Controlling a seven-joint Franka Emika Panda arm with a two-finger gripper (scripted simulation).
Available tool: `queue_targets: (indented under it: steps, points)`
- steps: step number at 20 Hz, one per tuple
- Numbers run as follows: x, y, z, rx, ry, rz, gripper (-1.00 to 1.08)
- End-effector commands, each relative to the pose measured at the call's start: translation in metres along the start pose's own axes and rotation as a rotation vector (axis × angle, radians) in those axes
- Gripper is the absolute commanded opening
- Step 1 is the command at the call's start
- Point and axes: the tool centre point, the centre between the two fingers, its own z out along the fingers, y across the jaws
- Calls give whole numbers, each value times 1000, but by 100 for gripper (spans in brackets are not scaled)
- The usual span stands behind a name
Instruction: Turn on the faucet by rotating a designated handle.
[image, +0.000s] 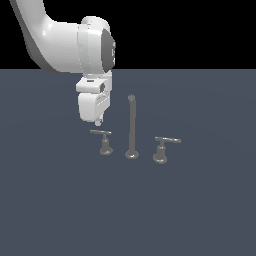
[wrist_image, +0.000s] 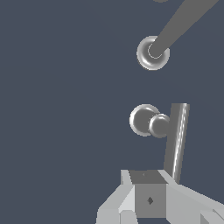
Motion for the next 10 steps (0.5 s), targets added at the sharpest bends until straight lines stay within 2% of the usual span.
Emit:
queue_targets:
  steps: [1, 10]
  points:
    - [2, -5, 9, 17, 22, 44, -100]
    - [4, -12, 23, 47, 57, 111, -100]
